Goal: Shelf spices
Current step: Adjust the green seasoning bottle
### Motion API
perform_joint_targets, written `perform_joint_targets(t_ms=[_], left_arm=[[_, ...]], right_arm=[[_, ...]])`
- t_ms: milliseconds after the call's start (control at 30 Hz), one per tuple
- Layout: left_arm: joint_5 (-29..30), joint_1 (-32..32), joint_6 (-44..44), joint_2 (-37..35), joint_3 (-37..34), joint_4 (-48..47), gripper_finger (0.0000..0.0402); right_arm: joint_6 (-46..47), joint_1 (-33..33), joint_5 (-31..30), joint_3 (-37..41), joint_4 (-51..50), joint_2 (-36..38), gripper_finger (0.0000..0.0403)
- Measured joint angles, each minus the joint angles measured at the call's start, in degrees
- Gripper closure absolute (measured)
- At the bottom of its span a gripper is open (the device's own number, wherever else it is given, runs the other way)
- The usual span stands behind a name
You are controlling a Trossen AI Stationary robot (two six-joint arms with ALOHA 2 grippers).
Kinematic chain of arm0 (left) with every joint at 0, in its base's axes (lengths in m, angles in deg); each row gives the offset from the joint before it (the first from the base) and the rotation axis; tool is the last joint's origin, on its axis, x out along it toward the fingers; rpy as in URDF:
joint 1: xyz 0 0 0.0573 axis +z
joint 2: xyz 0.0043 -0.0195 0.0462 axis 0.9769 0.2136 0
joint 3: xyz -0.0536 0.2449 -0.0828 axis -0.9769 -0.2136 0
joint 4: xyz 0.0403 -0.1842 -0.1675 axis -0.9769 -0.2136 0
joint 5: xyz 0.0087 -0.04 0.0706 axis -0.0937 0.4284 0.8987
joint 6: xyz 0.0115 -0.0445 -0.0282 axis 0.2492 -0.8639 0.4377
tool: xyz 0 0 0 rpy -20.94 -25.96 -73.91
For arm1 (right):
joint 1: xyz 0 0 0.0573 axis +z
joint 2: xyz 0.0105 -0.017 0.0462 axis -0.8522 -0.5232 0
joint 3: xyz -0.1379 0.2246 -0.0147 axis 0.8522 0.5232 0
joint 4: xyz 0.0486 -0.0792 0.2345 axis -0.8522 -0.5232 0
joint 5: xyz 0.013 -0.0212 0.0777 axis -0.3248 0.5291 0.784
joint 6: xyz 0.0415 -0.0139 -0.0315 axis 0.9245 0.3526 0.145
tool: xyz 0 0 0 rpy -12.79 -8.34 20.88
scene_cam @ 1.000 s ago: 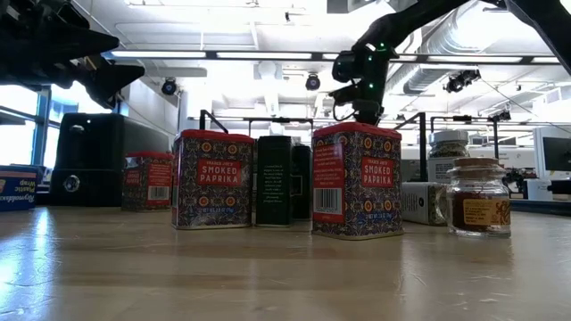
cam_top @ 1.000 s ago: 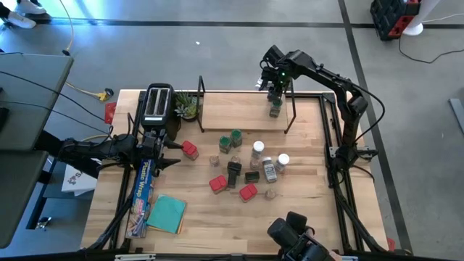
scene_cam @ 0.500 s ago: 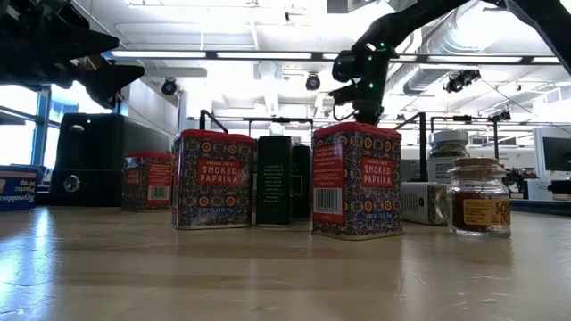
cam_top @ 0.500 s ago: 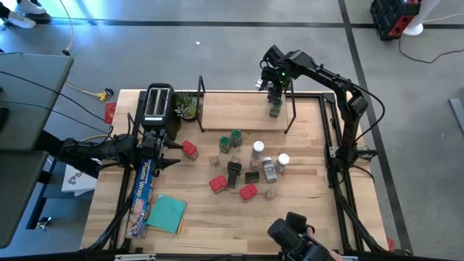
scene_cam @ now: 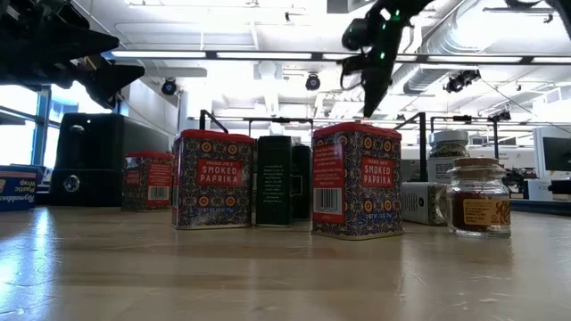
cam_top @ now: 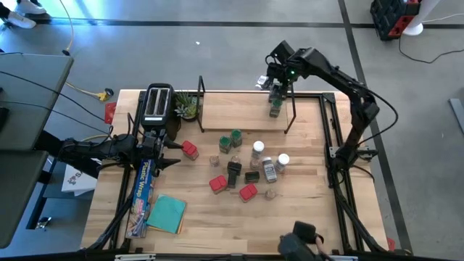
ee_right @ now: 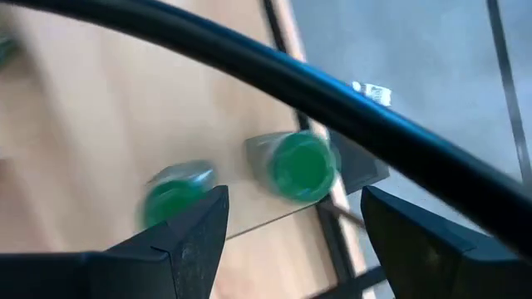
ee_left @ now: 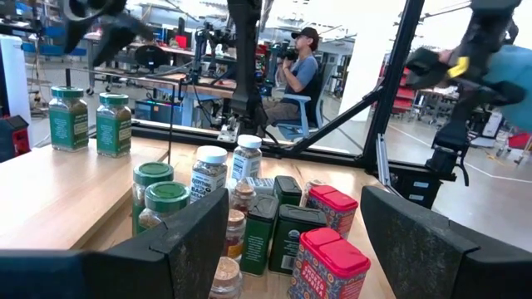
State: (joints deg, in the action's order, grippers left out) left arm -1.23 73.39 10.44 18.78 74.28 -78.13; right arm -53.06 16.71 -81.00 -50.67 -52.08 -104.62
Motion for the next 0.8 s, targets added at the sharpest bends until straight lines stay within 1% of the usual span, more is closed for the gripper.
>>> perform_joint_targets(t_ms=[133, 200, 233, 333, 467, 800], left_arm=[[-0.01, 0.01, 0.01, 0.01, 0.00, 0.00, 0.0133], [-0.02, 0.02, 0.01, 0.01, 0.00, 0.00, 0.0133], [0.00, 0.00, 0.02, 0.02, 0.00, 0.00, 0.0133], [-0.04, 0.02, 0.02, 0.02, 0.00, 0.00, 0.0133], [-0.15, 0.02, -0.01, 0.02, 0.00, 0.02, 0.0133], [-0.11, 0.02, 0.00, 0.02, -0.01, 0.04, 0.0133]], right_arm=[[0.21, 3.34, 2.60, -0.02, -6.10, 1.75, 0.0134], [-0.16, 5.09, 2.97, 0.12, -8.96, 1.75, 0.0134], [-0.16, 5.72, 2.64, 0.74, -8.85, 1.76, 0.0134], [-0.10, 6.72, 0.61, 3.44, -6.69, 1.65, 0.0134], [-0.14, 6.37, -1.50, 7.09, -2.82, 1.65, 0.0134], [-0.28, 3.96, -0.82, 12.29, 2.78, 1.65, 0.0134]])
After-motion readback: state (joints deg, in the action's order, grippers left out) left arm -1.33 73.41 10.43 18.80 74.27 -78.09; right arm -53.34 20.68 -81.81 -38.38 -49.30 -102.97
